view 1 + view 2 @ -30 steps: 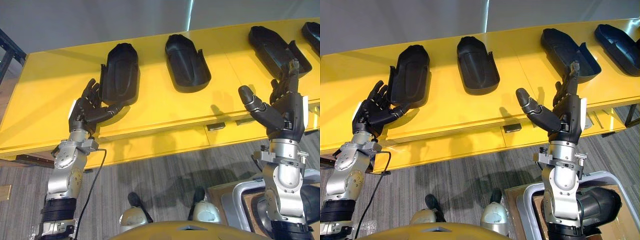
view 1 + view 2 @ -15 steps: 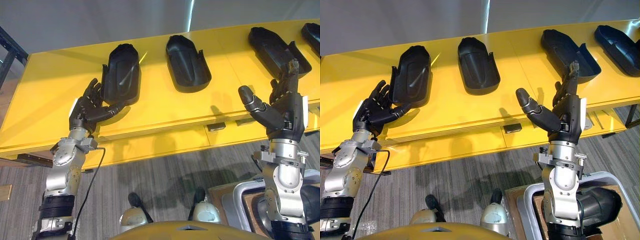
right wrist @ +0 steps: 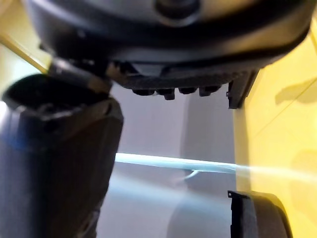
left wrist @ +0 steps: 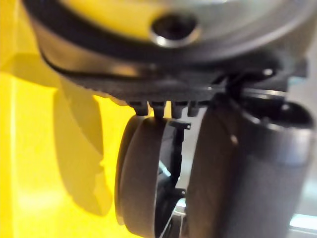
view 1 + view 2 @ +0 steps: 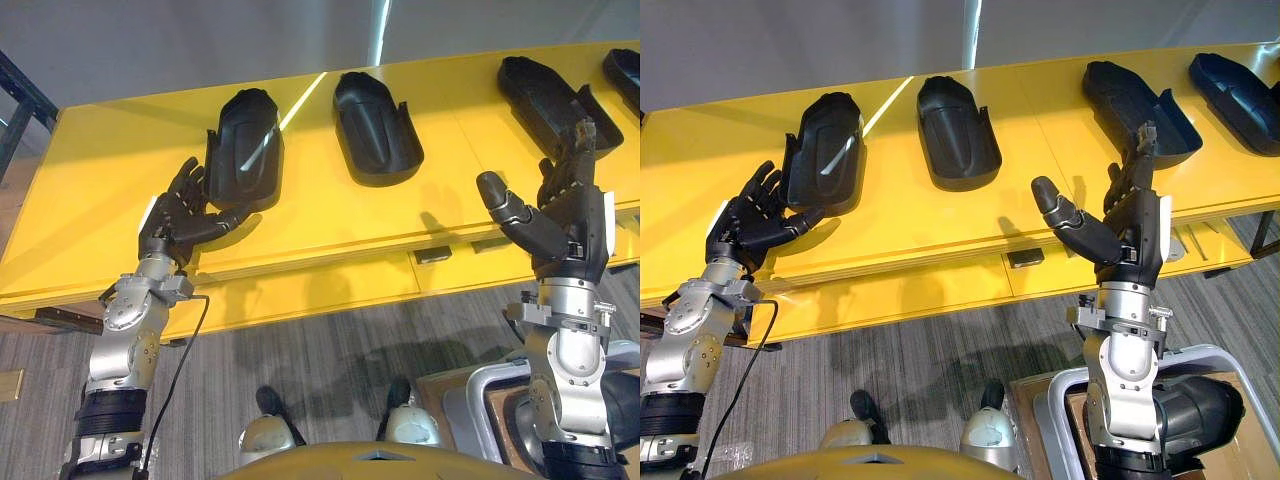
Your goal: Walk over and take three plastic housings, then place them on the shelf
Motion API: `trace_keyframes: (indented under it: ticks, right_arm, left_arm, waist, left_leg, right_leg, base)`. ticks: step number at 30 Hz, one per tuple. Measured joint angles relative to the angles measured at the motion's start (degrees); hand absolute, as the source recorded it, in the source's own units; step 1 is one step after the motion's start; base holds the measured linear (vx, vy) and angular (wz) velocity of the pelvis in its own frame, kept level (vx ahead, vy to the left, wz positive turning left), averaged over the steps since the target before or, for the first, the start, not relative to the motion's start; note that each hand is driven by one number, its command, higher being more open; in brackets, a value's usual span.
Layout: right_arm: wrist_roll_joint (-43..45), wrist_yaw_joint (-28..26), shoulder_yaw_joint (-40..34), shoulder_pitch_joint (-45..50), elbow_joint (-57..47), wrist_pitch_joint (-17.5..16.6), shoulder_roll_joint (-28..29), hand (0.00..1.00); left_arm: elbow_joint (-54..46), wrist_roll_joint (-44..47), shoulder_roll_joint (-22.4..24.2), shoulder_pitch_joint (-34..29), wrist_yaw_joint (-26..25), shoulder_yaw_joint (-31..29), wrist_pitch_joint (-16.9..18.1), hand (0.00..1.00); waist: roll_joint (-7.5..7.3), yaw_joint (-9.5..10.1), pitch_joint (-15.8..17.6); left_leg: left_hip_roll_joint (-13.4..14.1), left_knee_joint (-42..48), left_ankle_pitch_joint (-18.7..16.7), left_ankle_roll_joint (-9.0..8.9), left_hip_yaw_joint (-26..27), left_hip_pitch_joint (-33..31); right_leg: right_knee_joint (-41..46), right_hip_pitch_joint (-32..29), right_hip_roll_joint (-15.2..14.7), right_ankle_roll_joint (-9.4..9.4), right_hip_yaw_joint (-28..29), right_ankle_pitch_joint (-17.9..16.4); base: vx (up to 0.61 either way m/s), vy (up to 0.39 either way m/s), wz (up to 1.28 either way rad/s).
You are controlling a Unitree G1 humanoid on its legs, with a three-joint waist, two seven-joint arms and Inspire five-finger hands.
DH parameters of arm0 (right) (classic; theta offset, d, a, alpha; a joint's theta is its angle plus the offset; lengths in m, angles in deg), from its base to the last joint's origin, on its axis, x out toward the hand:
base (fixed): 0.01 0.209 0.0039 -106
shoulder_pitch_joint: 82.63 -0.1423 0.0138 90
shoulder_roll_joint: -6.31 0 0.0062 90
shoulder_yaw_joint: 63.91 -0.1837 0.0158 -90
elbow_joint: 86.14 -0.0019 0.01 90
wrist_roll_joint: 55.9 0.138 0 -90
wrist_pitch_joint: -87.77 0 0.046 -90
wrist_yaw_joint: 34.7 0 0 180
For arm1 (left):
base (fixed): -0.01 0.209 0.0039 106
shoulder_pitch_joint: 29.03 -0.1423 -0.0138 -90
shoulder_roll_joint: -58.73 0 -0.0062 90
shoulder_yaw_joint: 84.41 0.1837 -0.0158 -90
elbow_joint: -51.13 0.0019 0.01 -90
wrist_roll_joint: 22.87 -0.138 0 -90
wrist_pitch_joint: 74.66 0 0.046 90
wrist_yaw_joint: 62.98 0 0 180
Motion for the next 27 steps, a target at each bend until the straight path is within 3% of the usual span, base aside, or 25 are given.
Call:
trace_keyframes:
  ticks: [8,27]
  right_arm:
    - [0.01,-0.09,0.03,0.05,0.0,0.0,0.0,1.0]
    - [0.06,-0.04,0.18,1.74,0.0,0.0,0.0,1.0]
  left_arm:
    - [-0.04,0.0,0.0,-0.27,0.08,-0.19,-0.9,1.0]
    - [-4.55,0.01,0.09,-4.74,3.19,-0.7,-3.66,1.0]
  waist:
    - [-0.67,-0.11,-1.11]
    - [-0.4,-0.25,-2.26]
  left_leg:
    - [-0.04,-0.12,0.02,0.01,-0.06,0.06]
    - [-0.48,-1.17,0.26,-0.07,-0.36,1.16]
  right_leg:
    - [-0.08,0.09,0.0,0.0,-0.1,0.0]
    - [-1.09,1.58,0.0,0.12,-0.85,0.07]
  base:
    - [0.0,0.0,0.0]
    - [0.0,0.0,0.01]
